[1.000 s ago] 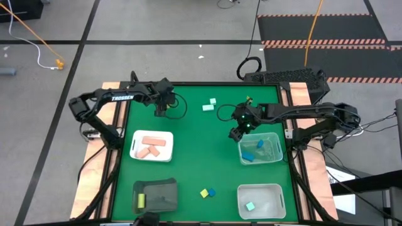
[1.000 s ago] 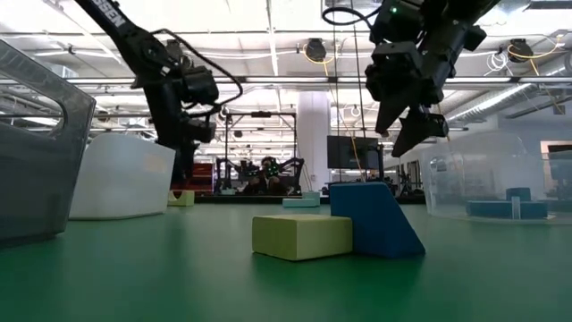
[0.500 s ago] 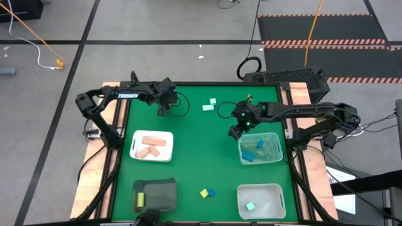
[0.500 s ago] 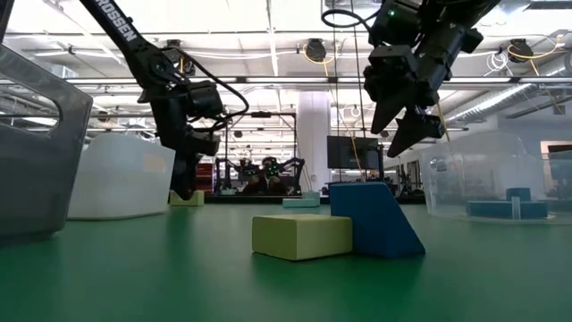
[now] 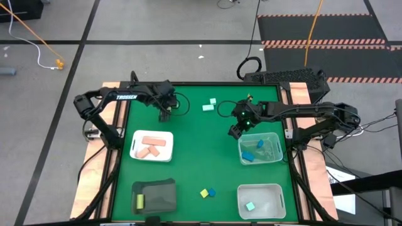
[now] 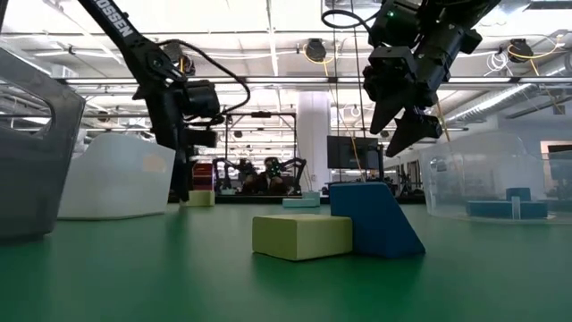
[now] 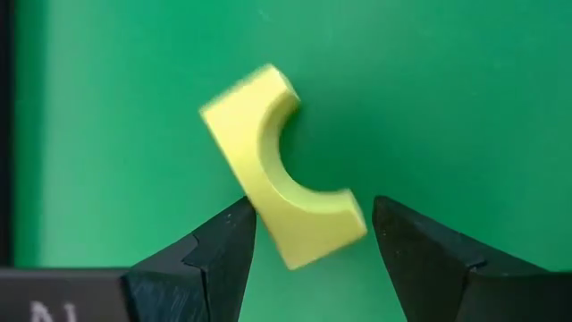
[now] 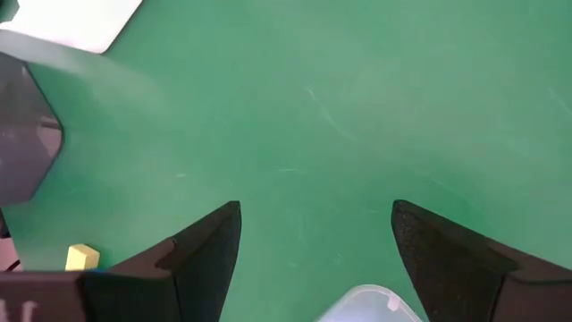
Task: Sort & place blocks by color
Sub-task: Put the top green block into the black bin
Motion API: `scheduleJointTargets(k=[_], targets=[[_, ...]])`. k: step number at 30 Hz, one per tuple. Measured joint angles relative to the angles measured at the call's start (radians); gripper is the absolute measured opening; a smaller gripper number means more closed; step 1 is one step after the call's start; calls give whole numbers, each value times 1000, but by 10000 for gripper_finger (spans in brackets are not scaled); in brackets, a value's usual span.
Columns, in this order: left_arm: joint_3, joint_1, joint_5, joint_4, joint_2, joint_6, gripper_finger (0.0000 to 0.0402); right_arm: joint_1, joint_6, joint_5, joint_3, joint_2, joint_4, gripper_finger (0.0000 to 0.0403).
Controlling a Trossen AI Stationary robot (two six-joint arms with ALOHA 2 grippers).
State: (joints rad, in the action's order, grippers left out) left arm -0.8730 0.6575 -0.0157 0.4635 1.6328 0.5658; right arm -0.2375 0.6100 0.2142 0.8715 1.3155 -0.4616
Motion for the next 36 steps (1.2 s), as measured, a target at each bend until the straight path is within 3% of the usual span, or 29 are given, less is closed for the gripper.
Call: scheduleJointTargets(k=[7,30,36], targets=[[0,-27,43,-25,0,-11,227,-5,-10,0,0,0,4,281],[-2,-23,-15,-129,58,-553,227,-5,-20,-2,0,0,35,281],[-2,-23,-10,-140,57,-612,227,-5,-28,-1,0,0,35,281]])
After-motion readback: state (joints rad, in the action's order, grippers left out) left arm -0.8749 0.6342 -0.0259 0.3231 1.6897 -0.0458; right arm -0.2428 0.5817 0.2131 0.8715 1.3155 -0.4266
